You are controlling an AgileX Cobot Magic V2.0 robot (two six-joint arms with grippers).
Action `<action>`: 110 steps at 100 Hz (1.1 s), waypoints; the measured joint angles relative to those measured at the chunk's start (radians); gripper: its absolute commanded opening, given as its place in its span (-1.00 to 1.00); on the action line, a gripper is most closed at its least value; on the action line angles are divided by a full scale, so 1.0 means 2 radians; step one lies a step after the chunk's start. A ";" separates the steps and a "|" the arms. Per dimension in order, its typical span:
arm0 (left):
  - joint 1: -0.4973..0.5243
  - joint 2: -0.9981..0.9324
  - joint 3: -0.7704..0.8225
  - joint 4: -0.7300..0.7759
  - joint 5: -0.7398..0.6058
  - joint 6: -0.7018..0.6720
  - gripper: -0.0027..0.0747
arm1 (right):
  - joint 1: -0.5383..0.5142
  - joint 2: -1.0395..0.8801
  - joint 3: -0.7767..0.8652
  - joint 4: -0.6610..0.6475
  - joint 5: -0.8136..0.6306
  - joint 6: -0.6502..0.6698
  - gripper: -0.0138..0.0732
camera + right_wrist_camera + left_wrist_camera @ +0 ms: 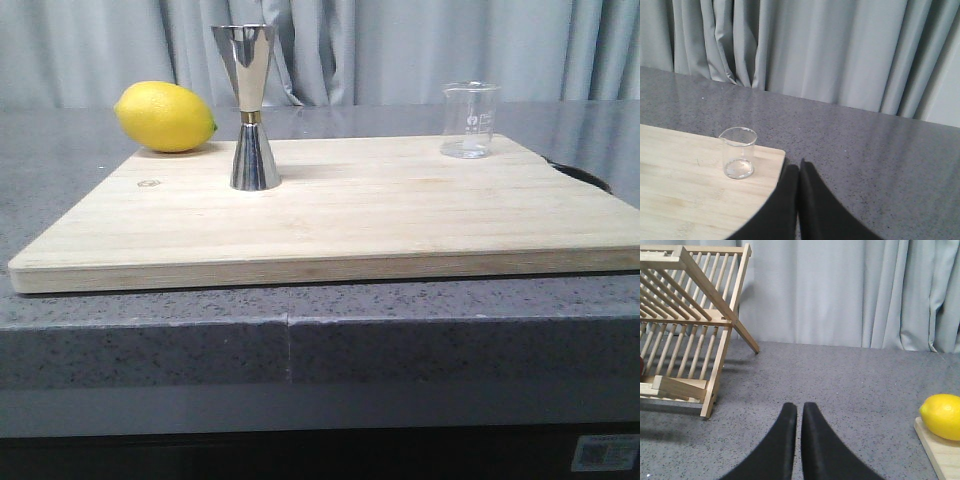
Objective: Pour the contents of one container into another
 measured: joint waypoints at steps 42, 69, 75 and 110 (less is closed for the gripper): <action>0.000 0.000 0.000 0.000 0.012 0.000 -0.95 | 0.000 0.000 0.000 0.000 0.000 0.000 -0.79; -0.017 0.000 0.000 -0.003 0.021 0.000 -0.95 | 0.000 0.000 0.000 -0.001 -0.001 0.000 -0.79; -0.026 0.000 0.000 -0.004 0.021 0.000 -0.95 | 0.000 0.000 0.000 -0.001 -0.001 0.000 -0.79; -0.037 0.000 0.000 -0.004 0.022 0.000 -0.95 | 0.000 0.000 0.000 -0.001 -0.001 0.000 -0.79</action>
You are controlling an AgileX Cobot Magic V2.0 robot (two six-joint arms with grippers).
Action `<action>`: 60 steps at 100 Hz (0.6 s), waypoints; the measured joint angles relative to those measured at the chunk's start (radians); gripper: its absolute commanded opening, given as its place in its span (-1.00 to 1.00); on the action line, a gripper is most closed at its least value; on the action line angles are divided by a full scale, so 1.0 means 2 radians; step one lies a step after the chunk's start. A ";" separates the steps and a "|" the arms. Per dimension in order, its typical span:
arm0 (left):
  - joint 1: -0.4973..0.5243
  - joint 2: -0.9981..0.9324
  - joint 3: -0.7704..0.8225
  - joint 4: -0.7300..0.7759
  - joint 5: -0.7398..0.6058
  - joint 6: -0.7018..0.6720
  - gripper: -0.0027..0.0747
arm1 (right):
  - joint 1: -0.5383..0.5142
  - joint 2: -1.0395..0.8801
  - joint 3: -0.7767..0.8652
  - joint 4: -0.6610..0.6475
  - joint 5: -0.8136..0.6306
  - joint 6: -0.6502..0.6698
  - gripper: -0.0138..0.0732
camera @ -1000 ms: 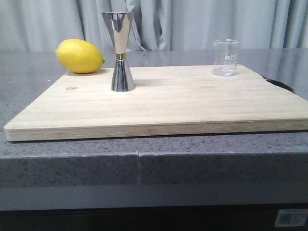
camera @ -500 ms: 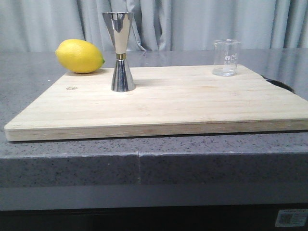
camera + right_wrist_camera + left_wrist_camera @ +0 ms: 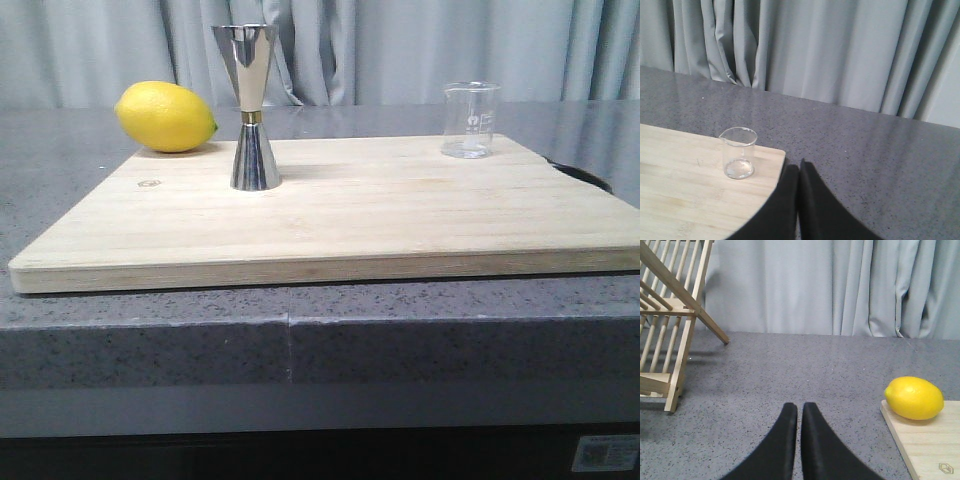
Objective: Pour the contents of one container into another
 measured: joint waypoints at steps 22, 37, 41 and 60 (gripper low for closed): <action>0.000 0.000 0.000 -0.001 0.012 0.000 -0.95 | 0.000 0.000 0.000 0.000 0.000 0.000 -0.79; 0.000 0.000 0.000 -0.001 0.014 0.000 -0.95 | 0.000 0.000 0.000 0.000 0.000 0.000 -0.79; 0.000 0.000 0.000 -0.001 0.014 0.000 -0.95 | 0.000 0.000 0.000 0.000 0.000 0.000 -0.79; 0.000 0.000 0.000 -0.001 0.015 0.000 -0.95 | 0.000 0.000 0.000 0.000 0.000 0.000 -0.79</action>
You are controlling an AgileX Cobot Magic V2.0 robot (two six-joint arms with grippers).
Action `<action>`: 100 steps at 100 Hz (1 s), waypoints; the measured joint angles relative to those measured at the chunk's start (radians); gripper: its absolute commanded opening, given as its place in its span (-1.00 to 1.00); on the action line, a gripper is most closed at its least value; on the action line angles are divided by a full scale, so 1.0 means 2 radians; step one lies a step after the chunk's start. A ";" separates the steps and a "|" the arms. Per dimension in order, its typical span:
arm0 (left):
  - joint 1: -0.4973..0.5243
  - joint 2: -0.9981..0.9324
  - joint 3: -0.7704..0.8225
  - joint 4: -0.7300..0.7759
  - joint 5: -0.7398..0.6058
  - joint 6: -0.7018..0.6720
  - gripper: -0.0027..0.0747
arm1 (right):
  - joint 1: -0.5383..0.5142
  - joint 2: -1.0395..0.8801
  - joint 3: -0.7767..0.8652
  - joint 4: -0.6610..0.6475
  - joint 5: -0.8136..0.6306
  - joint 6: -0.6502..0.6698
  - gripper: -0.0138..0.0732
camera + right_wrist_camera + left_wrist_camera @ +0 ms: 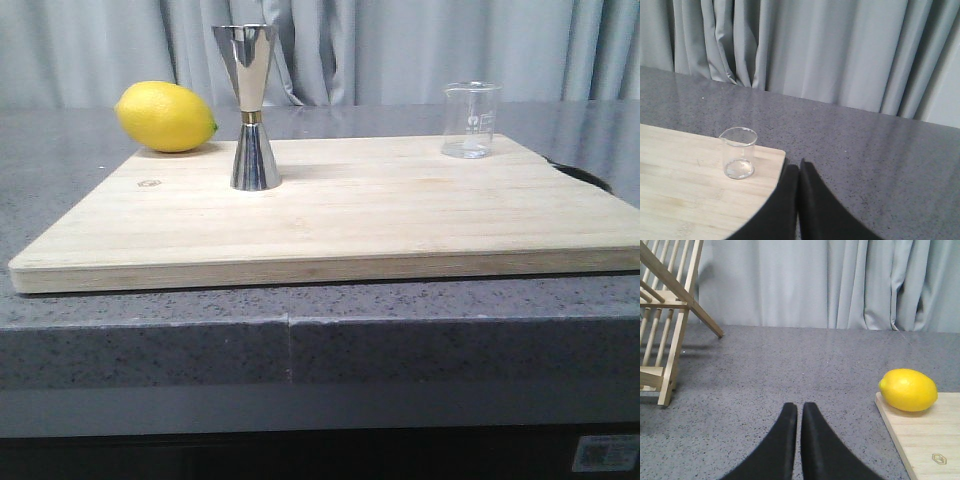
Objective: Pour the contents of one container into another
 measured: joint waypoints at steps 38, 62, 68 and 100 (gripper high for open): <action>-0.002 -0.005 0.005 0.126 -0.029 -0.064 -0.95 | 0.000 0.000 0.000 0.000 0.000 0.000 -0.79; -0.018 -0.061 0.084 0.347 -0.122 -0.300 -0.95 | 0.000 0.000 0.000 0.000 0.000 0.000 -0.79; -0.018 -0.079 0.118 0.363 -0.143 -0.322 -0.95 | 0.000 0.000 0.000 0.000 0.000 0.000 -0.79; -0.018 -0.190 0.244 0.374 -0.158 -0.362 -0.96 | 0.000 0.000 0.000 0.000 0.000 0.000 -0.79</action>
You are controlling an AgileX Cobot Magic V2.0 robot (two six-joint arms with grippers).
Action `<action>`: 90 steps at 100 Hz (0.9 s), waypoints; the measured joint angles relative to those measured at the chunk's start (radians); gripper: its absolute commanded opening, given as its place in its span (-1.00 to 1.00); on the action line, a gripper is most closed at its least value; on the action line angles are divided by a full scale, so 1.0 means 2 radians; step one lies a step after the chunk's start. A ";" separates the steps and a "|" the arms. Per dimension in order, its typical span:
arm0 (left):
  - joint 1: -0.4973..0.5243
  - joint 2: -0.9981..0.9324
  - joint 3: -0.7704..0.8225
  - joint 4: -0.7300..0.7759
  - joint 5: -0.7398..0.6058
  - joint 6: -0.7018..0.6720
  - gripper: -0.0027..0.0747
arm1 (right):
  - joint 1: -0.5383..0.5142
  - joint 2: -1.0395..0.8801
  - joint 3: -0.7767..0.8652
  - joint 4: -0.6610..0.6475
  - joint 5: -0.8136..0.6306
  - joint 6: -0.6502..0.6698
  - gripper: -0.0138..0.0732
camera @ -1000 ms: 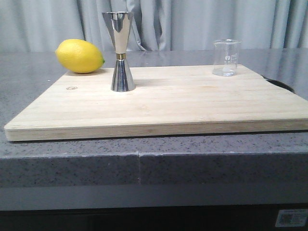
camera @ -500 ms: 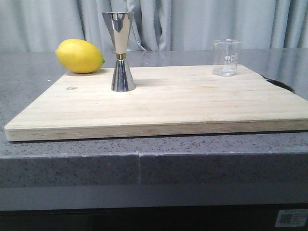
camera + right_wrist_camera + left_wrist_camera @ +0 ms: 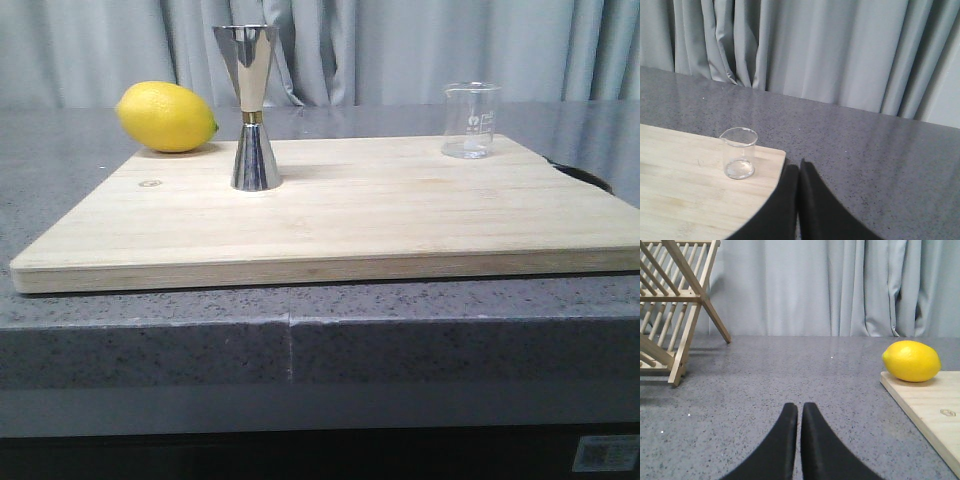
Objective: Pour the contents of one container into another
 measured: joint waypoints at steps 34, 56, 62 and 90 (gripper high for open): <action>0.000 -0.089 0.000 -0.004 0.027 -0.004 -0.96 | 0.000 0.000 0.000 0.000 0.000 0.000 -0.79; 0.000 -0.089 0.000 -0.004 0.049 -0.005 -0.96 | 0.000 0.000 0.000 0.000 0.000 0.000 -0.79; 0.000 -0.089 0.000 -0.004 0.048 -0.005 -0.96 | 0.000 0.000 0.000 0.000 0.000 0.000 -0.79; 0.000 -0.089 0.000 -0.004 0.095 -0.006 -0.96 | 0.000 0.000 0.000 0.000 0.000 0.000 -0.79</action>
